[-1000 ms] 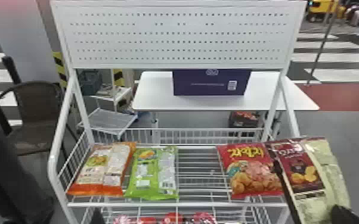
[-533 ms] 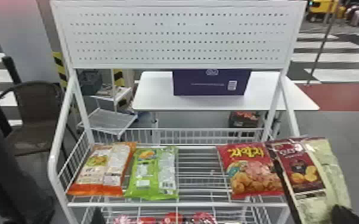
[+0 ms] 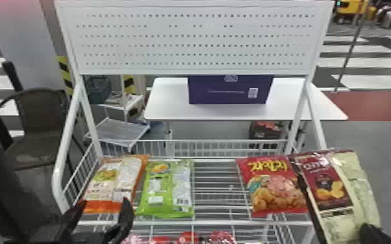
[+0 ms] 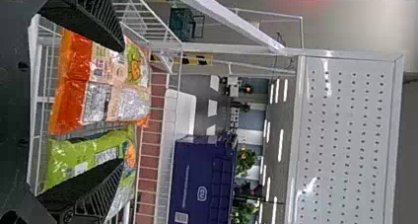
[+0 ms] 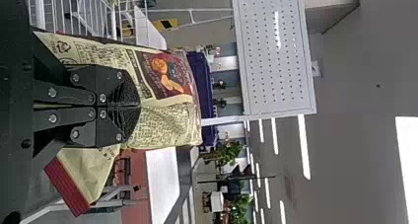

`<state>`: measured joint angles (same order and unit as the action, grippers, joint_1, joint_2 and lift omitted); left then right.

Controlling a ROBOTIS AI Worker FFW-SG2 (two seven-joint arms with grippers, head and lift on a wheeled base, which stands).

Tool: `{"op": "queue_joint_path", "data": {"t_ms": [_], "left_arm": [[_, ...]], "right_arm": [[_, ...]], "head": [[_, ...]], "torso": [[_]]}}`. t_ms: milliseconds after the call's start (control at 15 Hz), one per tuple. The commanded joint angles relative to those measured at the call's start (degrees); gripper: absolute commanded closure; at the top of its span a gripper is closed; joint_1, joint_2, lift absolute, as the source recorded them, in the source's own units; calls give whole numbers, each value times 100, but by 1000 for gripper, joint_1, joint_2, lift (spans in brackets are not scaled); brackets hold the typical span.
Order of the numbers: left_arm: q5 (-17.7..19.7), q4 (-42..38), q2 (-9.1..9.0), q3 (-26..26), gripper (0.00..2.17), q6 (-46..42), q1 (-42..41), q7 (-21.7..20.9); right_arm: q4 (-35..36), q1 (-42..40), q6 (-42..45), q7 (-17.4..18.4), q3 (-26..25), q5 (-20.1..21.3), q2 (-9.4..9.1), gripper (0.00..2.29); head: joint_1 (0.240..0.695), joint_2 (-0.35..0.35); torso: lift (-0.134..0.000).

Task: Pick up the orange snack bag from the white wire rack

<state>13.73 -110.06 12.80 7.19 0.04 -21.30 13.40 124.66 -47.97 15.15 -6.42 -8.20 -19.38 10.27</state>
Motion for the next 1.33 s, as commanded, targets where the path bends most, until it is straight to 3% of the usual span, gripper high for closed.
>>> {"op": "queue_joint_path", "data": {"t_ms": [0,267,467,733,1000,1133,1200,1267], "left_arm": [[-2,758,-84,72,90,81,750,23],[77,1909,-84,81,90,98,1690,49],[68,2331,-76,46,90,362,2024,5],[42,2419,-41,2,107,626,2147,-48],[33,2463,-49,-16,259,1153,2279,-118],[60,2454,-58,-60,876,1329,2279,-92],[68,2437,-49,-77,1470,1329,2244,-30],[77,2402,-58,-77,1878,1311,2209,31]], "right_arm": [[-3,-10,18,0,21,13,-7,2256],[-29,-2,35,-9,3,-22,2,2256],[-38,7,18,-18,3,-22,-7,2256],[-55,7,18,-26,-6,-13,-33,2256],[-55,7,18,-26,-23,-22,-25,2256],[-55,-2,18,-26,-32,-22,-7,2256],[-55,-2,18,-26,-32,-22,-7,2256],[-55,-2,18,-26,-23,-22,2,2256]], "head": [[499,0],[499,0],[499,0],[499,0],[499,0],[499,0],[499,0],[499,0]], "torso": [[0],[0],[0],[0],[0],[0],[0],[0]]}}
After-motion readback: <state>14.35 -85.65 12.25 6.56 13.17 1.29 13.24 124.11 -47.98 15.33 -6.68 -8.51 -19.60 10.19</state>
